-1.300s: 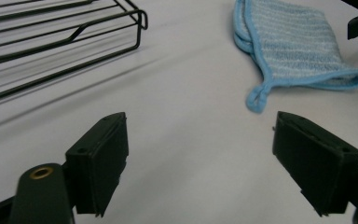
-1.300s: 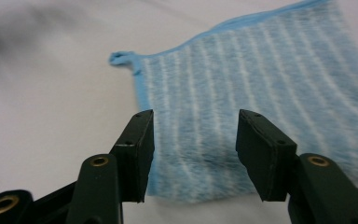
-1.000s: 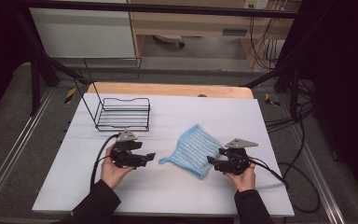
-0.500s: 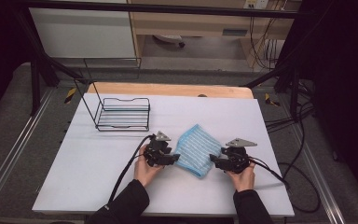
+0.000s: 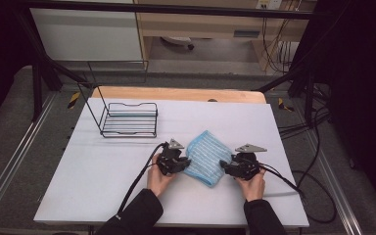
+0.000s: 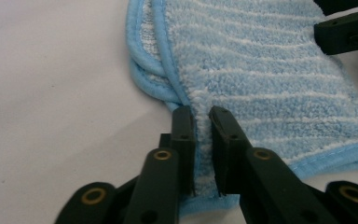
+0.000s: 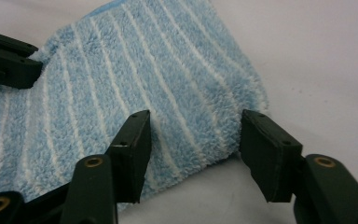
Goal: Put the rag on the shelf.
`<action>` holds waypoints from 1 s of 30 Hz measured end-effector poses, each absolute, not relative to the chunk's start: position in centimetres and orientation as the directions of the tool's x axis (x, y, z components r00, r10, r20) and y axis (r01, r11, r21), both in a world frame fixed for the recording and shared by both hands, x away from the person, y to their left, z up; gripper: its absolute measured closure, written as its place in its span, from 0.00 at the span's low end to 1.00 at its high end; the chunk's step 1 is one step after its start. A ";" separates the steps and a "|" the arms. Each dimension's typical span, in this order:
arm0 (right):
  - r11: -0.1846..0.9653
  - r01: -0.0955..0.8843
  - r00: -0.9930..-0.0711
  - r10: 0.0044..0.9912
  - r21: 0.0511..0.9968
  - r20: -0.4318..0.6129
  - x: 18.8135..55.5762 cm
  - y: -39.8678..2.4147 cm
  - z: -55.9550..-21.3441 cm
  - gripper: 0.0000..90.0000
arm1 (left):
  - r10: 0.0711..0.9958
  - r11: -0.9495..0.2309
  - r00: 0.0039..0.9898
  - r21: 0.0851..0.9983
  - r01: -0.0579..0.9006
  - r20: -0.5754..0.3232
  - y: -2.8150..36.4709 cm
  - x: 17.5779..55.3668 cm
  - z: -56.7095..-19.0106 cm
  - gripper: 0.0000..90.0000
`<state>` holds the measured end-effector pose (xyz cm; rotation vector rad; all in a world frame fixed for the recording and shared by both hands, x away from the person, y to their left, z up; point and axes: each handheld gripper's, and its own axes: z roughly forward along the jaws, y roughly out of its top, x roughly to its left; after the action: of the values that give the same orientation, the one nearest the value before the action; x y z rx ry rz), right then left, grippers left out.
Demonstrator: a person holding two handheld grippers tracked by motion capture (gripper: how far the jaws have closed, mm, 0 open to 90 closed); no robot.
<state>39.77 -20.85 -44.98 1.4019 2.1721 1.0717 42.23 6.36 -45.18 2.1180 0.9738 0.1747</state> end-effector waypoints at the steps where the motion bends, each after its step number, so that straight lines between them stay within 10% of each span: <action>1: 0.228 0.626 -0.454 0.884 0.746 0.111 39.8 -20.8 -45.0 0.50 | 0.696 -0.394 0.693 0.706 0.589 -0.189 6.3 42.2 -45.2 0.89; 13: 0.230 0.633 -0.483 0.863 0.739 0.145 40.3 -20.3 -44.8 0.89 | 0.708 -0.385 0.682 0.709 0.591 -0.184 6.8 41.2 -44.6 0.95; 30: 0.362 0.564 -0.663 0.735 0.743 0.145 40.9 -15.8 -44.4 0.90 | 0.776 -0.260 0.588 0.733 0.629 -0.229 12.2 35.3 -44.9 0.95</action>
<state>40.90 -15.78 -44.43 1.1683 2.4099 1.1847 35.27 12.23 -44.94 1.9821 1.1192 0.2227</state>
